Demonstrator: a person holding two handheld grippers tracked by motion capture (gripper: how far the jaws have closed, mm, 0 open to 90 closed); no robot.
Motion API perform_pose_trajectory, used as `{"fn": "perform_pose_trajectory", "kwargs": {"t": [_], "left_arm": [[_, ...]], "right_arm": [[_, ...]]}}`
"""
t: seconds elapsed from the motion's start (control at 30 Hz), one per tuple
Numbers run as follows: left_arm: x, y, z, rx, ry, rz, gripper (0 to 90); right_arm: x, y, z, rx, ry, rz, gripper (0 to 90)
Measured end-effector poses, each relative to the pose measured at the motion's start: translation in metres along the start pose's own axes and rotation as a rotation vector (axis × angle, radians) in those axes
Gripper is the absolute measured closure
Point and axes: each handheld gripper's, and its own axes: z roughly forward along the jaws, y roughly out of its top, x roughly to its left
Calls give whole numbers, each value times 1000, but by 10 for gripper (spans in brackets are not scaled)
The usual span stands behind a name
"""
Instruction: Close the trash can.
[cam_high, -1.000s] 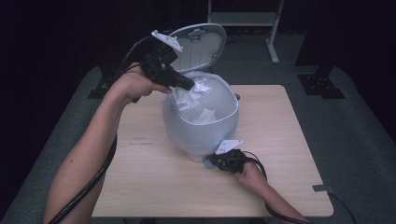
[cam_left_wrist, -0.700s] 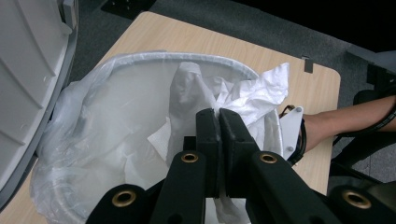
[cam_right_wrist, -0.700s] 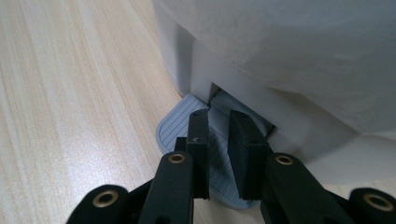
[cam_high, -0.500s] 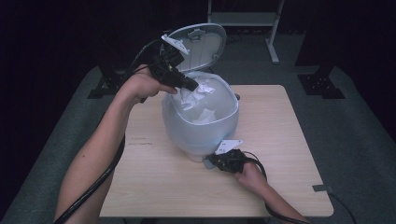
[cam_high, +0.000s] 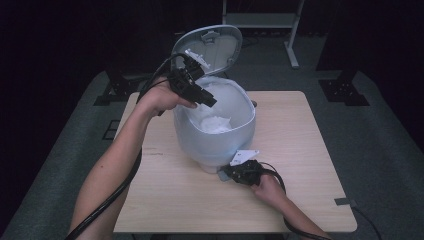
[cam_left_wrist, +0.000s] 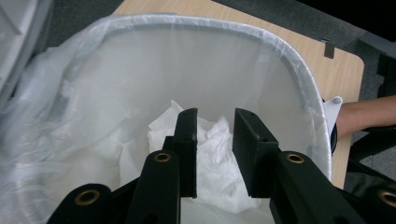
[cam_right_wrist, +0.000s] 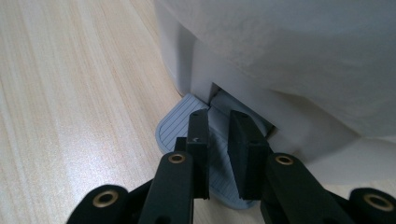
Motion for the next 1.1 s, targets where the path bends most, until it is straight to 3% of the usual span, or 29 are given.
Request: {"fn": "perform_pose_trajectory", "kwargs": {"t": [0.4, 0.63, 1.1], "left_arm": [[-5, -8, -8, -43, -22, -5, 656], [-10, -20, -21, -77, -21, -13, 638], [-16, -42, -38, -100, -14, -19, 593]], "right_arm": [[0, 0, 0, 0, -2, 2, 778], [-1, 0, 0, 0, 2, 10, 763], [0, 0, 0, 0, -8, 19, 764]]}}
